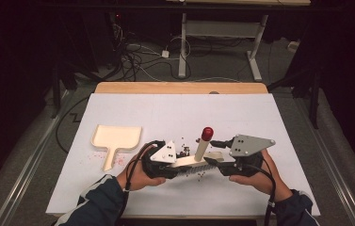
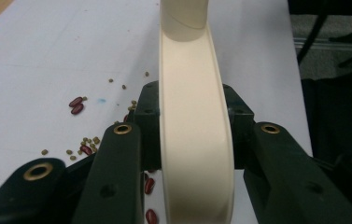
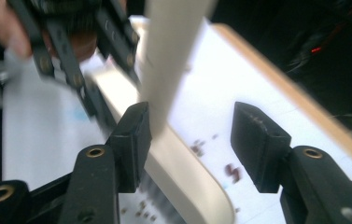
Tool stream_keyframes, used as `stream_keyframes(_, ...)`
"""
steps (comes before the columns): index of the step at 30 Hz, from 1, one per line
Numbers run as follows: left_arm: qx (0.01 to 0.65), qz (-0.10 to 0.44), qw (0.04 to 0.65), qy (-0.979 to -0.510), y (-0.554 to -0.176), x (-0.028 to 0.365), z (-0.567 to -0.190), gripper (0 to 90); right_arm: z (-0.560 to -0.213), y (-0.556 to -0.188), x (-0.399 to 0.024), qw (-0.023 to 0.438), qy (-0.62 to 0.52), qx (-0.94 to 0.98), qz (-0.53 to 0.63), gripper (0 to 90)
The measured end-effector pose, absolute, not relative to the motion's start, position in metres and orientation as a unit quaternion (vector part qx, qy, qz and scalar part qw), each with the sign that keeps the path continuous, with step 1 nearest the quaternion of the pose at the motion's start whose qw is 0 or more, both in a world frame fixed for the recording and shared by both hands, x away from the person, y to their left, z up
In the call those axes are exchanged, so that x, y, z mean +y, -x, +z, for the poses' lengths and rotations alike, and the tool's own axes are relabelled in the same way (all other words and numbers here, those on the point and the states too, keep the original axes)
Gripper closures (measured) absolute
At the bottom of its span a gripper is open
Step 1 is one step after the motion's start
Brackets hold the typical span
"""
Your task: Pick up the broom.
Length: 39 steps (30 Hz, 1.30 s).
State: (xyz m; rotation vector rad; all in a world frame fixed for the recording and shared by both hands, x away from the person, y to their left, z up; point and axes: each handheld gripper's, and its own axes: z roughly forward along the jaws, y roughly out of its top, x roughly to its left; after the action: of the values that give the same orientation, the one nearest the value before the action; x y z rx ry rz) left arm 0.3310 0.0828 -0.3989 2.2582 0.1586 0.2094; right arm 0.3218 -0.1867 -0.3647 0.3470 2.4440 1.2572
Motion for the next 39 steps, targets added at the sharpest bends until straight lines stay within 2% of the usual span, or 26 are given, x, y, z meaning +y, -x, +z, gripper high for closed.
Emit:
stream_keyframes(1, 0.057, 0.079, 0.418, -0.903, -0.33, 0.085, -0.398, 65.9, -0.365, -0.322, -0.187, 0.185, -0.123, 0.867, 0.446, 46.3)
stream_keyframes(5, 0.029, 0.065, 0.413, -0.908, -0.324, 0.089, -0.398, 65.9, -0.388, -0.324, -0.173, 0.137, -0.077, 0.906, 0.393, 42.9)
stream_keyframes(8, 0.014, 0.06, 0.406, -0.912, -0.322, 0.087, -0.399, 65.8, -0.396, -0.325, -0.166, 0.118, -0.063, 0.91, 0.393, 47.4)
stream_keyframes(9, 0.011, 0.058, 0.406, -0.912, -0.321, 0.087, -0.399, 65.9, -0.402, -0.324, -0.16, 0.101, -0.049, 0.915, 0.388, 55.9)
stream_keyframes(10, 0.009, 0.056, 0.405, -0.913, -0.321, 0.086, -0.399, 65.9, -0.404, -0.324, -0.159, 0.092, -0.044, 0.916, 0.389, 58.0)
stream_keyframes(13, 0.002, 0.059, 0.407, -0.911, -0.321, 0.087, -0.4, 64.7, -0.409, -0.326, -0.157, 0.073, -0.039, 0.915, 0.395, 62.9)
stream_keyframes(17, 0.006, 0.062, 0.443, -0.894, -0.323, 0.093, -0.398, 61.3, -0.409, -0.326, -0.158, 0.069, -0.034, 0.909, 0.41, 65.8)
stream_keyframes(19, 0.008, 0.073, 0.449, -0.891, -0.323, 0.096, -0.395, 59.4, -0.407, -0.326, -0.156, 0.08, -0.034, 0.905, 0.417, 66.3)
stream_keyframes(20, 0.016, 0.083, 0.451, -0.888, -0.322, 0.097, -0.394, 54.7, -0.404, -0.323, -0.156, 0.09, -0.044, 0.905, 0.414, 67.1)
stream_keyframes(22, 0.026, 0.1, 0.45, -0.887, -0.322, 0.102, -0.392, 53.9, -0.403, -0.323, -0.155, 0.097, -0.045, 0.906, 0.41, 67.0)
stream_keyframes(24, 0.046, 0.121, 0.453, -0.882, -0.321, 0.108, -0.39, 45.6, -0.401, -0.326, -0.159, 0.106, -0.057, 0.903, 0.412, 67.4)
stream_keyframes(27, 0.078, 0.154, 0.457, -0.872, -0.321, 0.121, -0.388, 41.8, -0.4, -0.33, -0.163, 0.115, -0.077, 0.899, 0.415, 67.4)
stream_keyframes(28, 0.092, 0.166, 0.458, -0.869, -0.32, 0.127, -0.387, 35.4, -0.397, -0.335, -0.168, 0.121, -0.102, 0.893, 0.422, 67.4)
stream_keyframes(34, 0.161, 0.236, 0.449, -0.846, -0.313, 0.163, -0.394, 27.2, -0.39, -0.347, -0.181, 0.155, -0.148, 0.876, 0.432, 67.4)
stream_keyframes(39, 0.21, 0.265, 0.429, -0.837, -0.306, 0.19, -0.41, 22.0, -0.39, -0.36, -0.194, 0.186, -0.19, 0.864, 0.427, 67.5)
